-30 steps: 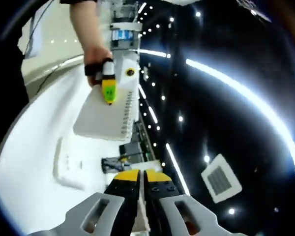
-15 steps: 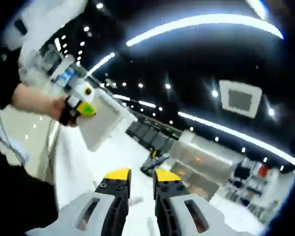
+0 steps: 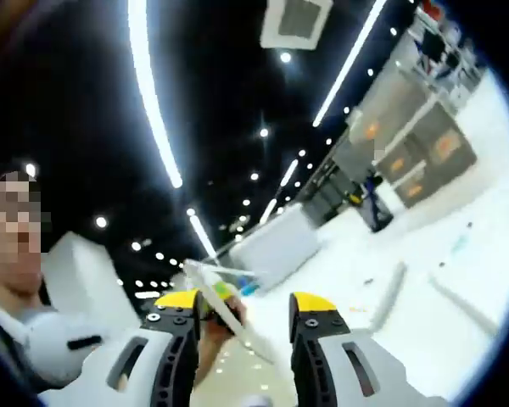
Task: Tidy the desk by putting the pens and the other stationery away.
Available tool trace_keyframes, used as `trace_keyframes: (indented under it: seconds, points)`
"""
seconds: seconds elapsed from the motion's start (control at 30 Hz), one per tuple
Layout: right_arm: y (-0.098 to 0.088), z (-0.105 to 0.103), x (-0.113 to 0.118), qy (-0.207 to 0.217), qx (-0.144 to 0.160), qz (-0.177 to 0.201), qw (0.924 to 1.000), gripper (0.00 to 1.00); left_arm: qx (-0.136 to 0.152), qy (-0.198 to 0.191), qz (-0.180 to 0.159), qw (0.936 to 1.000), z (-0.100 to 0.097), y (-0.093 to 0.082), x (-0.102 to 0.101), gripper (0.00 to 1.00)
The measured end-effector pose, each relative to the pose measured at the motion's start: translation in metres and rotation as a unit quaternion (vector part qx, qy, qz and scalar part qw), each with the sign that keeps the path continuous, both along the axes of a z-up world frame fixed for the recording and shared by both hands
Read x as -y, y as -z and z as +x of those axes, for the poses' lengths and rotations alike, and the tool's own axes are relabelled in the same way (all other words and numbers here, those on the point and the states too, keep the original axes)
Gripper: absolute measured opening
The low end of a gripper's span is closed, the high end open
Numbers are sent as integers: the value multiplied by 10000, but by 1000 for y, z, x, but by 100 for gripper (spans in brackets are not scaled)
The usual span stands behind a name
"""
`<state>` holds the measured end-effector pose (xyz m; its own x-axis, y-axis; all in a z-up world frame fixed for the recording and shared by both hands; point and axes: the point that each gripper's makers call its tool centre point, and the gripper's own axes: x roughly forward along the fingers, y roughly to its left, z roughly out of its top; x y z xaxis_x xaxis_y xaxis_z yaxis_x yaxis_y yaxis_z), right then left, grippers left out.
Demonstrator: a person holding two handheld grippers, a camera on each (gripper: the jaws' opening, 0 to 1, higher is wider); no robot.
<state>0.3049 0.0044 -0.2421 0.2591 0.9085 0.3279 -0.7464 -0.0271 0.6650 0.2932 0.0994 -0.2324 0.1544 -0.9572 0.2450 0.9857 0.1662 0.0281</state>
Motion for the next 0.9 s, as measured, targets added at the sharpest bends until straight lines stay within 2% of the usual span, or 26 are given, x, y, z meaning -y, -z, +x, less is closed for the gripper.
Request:
trace_keyframes:
  seconds: [0.07, 0.17, 0.23, 0.3, 0.4, 0.5, 0.53, 0.67, 0.8, 0.9]
  points:
    - [-5, -6, -3, -327, -282, 173, 9989, 48, 117, 18, 84, 9999, -3, 2, 2, 7]
    - [-8, -9, -8, -610, -585, 195, 9962, 48, 384, -4, 209, 9990, -6, 4, 5, 7]
    - [-12, -10, -10, -811, -836, 299, 9927, 49, 575, -5, 266, 9980, -9, 5, 6, 7]
    - [-13, -9, -10, -962, -1089, 415, 9885, 49, 645, -7, 275, 9975, -11, 5, 6, 7]
    - [-12, -7, -12, -1097, -1365, 463, 9835, 48, 1028, -12, 410, 9939, -16, 5, 9, 7]
    - [-8, -10, -16, -1243, -1501, 398, 9800, 47, 1360, -18, 577, 9890, -20, 7, 12, 7]
    - [-7, -10, -17, -1270, -1516, 411, 9794, 46, 1552, 11, 682, 9855, -23, 8, 14, 7]
    - [-7, -9, -20, -1405, -1627, 469, 9755, 44, 1987, 145, 983, 9750, -33, 13, 22, 7]
    - [-4, -12, -25, -1515, -1705, 417, 9727, 43, 2262, 171, 1240, 9660, -36, 18, 30, 7]
    - [-3, -17, -28, -1651, -1753, 400, 9697, 38, 2430, 221, 1323, 9607, -38, 19, 33, 7]
